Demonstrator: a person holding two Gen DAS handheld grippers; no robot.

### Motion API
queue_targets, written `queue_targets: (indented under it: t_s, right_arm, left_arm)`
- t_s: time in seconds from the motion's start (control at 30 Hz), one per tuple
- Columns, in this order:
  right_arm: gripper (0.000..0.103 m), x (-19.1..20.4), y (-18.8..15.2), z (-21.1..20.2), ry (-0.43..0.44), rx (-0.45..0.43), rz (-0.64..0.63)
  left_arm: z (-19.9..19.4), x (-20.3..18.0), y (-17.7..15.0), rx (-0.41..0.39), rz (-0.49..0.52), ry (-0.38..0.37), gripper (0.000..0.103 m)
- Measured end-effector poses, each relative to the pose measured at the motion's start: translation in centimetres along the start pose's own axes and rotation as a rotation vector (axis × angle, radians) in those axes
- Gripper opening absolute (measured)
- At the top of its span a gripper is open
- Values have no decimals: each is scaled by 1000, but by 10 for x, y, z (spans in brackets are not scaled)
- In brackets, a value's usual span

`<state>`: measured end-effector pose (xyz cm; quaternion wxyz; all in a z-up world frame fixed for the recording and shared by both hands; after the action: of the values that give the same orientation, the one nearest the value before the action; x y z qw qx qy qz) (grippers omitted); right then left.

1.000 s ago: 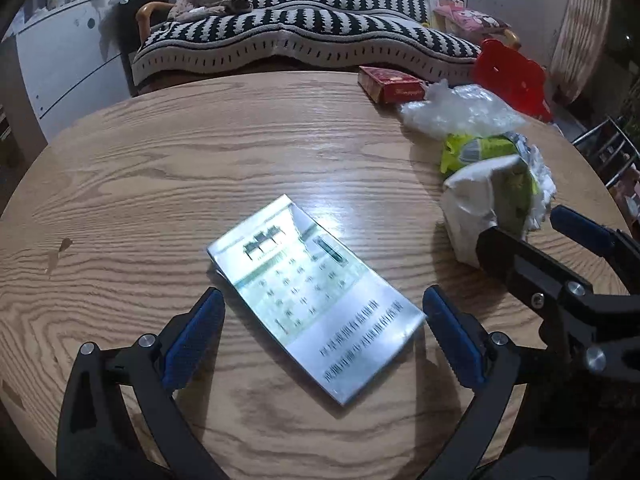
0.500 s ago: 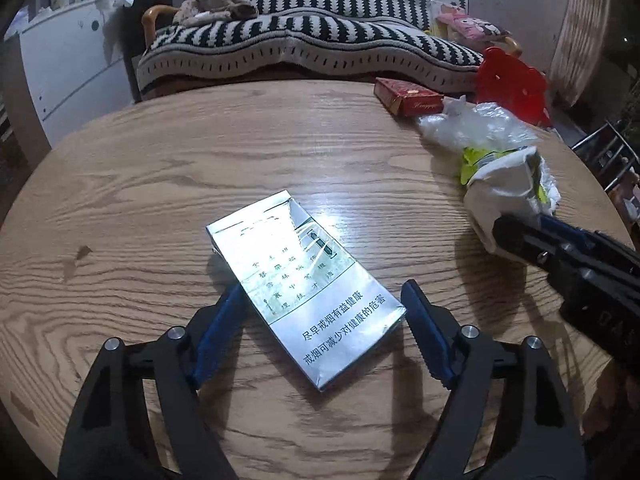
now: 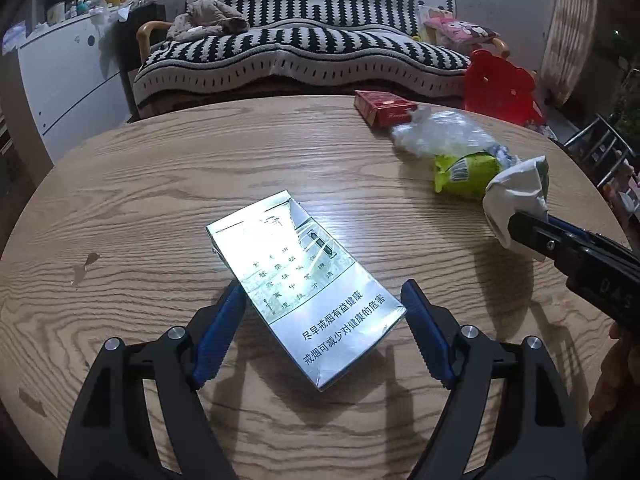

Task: Collect trash
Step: 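Carry cigarette pack and chip bag over the bin and open both tools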

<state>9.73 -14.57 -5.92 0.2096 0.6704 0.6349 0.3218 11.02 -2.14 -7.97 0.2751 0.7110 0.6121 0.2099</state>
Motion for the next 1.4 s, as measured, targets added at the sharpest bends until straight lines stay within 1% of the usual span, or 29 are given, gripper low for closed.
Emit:
queue_targets:
  t_s: [0.13, 0.23, 0.37, 0.5, 0.53, 0.63, 0.73, 0.77, 0.83, 0.9, 1.0, 1.07, 1.1, 1.17, 1.2, 1.23, 1.3, 1.33, 1.4]
  right_arm:
    - [41, -17, -5, -19, -8, -10, 34]
    - [41, -35, -9, -46, -10, -31, 64]
    - [41, -66, -15, -100, -36, -86, 100]
    - [41, -100, -27, -154, -81, -134, 139]
    - [41, -111, -32, -171, -101, -144, 148]
    - [41, -138, -46, -209, -143, -166, 177]
    - [41, -169, -67, -251, -195, -188, 210]
    - [41, -179, -76, -262, -208, -190, 225]
    - [41, -201, -98, -284, -237, -185, 261]
    - [41, -223, -124, -298, -271, -167, 295]
    - [41, -253, -165, -309, -287, -131, 362]
    - [41, -268, -192, -311, -299, -107, 404]
    - [41, -278, -211, -307, -304, -82, 434]
    - [41, -292, -237, -302, -310, -46, 471]
    - [41, -300, -254, -296, -316, -18, 497]
    - [41, -307, -269, -290, -324, 10, 520]
    - [41, -315, -295, -279, -329, 59, 562]
    - [41, -321, -306, -274, -330, 80, 582]
    - [41, -327, -319, -269, -337, 101, 604]
  left_arm:
    - [-13, -18, 1, -11, 22, -18, 77]
    - [-30, -42, 0, -24, 60, -43, 77]
    - [-60, -87, 0, -54, 110, -98, 77]
    - [-92, -144, -7, -86, 185, -159, 77]
    - [-102, -164, -12, -92, 209, -184, 77]
    - [-122, -205, -27, -98, 264, -240, 77]
    - [-139, -253, -49, -91, 331, -305, 77]
    - [-145, -273, -61, -84, 359, -332, 77]
    - [-150, -297, -78, -73, 397, -358, 77]
    - [-152, -328, -104, -36, 437, -408, 77]
    - [-145, -363, -142, 28, 486, -462, 77]
    - [-131, -385, -170, 74, 535, -459, 77]
    - [-124, -392, -183, 101, 554, -456, 77]
    - [-105, -406, -215, 173, 587, -460, 77]
    - [-97, -410, -220, 188, 600, -458, 77]
    - [-89, -416, -234, 220, 617, -463, 77]
    - [-81, -422, -249, 255, 636, -474, 77]
    - [-78, -426, -258, 265, 663, -474, 77]
    - [-77, -431, -264, 275, 683, -481, 77]
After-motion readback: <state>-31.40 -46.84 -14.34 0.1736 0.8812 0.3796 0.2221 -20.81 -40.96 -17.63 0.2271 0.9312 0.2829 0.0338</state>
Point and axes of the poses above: each gripper's, at about its wrist camera, not at the fingertips, and z roughly the way its jaws point, x to its left, y to its top, the point moved 8 cm from there along z, roughly the way its jaws point
